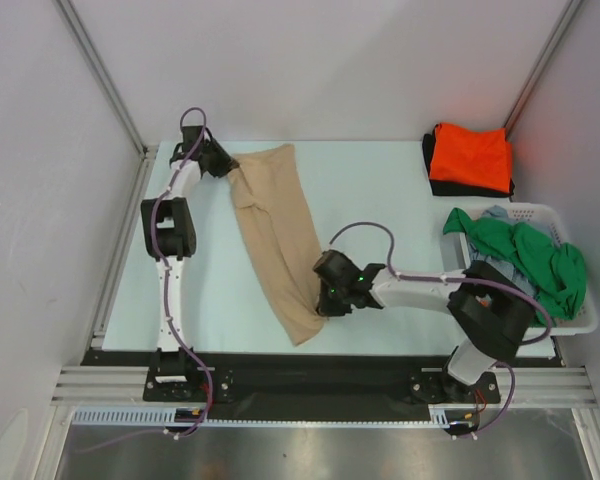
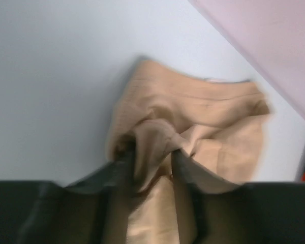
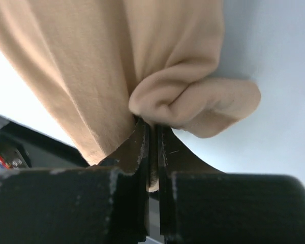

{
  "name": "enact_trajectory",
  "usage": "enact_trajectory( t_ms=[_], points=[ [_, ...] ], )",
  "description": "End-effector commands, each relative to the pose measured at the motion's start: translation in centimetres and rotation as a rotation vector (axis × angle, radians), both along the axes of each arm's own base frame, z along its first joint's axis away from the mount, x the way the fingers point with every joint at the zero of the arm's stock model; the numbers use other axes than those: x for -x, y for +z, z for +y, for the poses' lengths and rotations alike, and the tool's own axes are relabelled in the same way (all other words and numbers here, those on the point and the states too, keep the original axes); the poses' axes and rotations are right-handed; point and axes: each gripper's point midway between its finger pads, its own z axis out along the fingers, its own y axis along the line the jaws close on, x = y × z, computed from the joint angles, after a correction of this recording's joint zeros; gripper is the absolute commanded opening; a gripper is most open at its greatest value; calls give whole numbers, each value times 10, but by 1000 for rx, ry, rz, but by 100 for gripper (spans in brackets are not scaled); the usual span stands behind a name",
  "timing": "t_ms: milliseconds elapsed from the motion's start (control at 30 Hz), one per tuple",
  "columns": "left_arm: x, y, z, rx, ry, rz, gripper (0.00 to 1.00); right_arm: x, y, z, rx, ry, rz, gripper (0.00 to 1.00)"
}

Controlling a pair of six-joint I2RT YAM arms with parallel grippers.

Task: Fold and stack the t-shirts

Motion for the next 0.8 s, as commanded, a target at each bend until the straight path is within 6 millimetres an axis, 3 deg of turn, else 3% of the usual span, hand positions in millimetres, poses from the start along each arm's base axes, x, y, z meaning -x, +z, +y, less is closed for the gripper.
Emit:
enact_trajectory(
  t_ms=[0, 33, 67, 100, 133, 167, 200, 233, 300, 333, 400, 433, 467, 533, 600, 633, 700, 733, 767],
  points=[
    [-24, 69, -17, 22, -138, -240, 46, 13, 12, 55, -81, 68, 47, 0],
    [-22, 74, -13, 2, -140, -242, 58, 14, 11, 59, -59, 82, 50, 2],
    [-20, 99, -11, -18, -141, -272, 67, 18, 8, 63, -24, 99, 43, 10],
    [-16, 108, -8, -33, -141, -274, 73, 20, 9, 60, 5, 98, 45, 24],
    [-10, 109, -1, -67, -131, -263, 85, 19, 14, 64, 3, 96, 35, 59],
    [-5, 142, 4, -87, -119, -301, 90, 24, 20, 66, -4, 105, 29, 71],
    [4, 145, 12, -101, -110, -277, 94, 23, 24, 63, 16, 86, 15, 86],
    [10, 177, 18, -114, -99, -315, 97, 25, 28, 63, 21, 89, 3, 90],
    [23, 197, 28, -138, -70, -299, 100, 32, 41, 59, 55, 90, -35, 92],
    [39, 216, 35, -156, -50, -283, 100, 32, 50, 61, 51, 80, -53, 94],
    [55, 230, 46, -207, -17, -265, 100, 41, 65, 58, 60, 84, -96, 95],
    [70, 225, 48, -216, -12, -209, 100, 44, 68, 57, 54, 70, -99, 95],
    [85, 247, 50, -239, 4, -229, 100, 47, 69, 53, 61, 63, -110, 95],
    [118, 250, 51, -253, 9, -192, 100, 57, 76, 49, 46, 56, -121, 95],
    [140, 250, 47, -248, -2, -185, 100, 62, 71, 37, 69, 35, -128, 95],
    [163, 243, 44, -244, -8, -163, 99, 66, 80, 35, 44, 35, -143, 95],
    [183, 239, 36, -222, -32, -171, 98, 67, 78, 23, 46, 3, -172, 95],
    [207, 230, 32, -212, -42, -148, 98, 68, 84, 20, 22, -2, -181, 95],
    [218, 224, 27, -200, -54, -143, 98, 66, 82, 16, 16, -11, -179, 95]
  ],
)
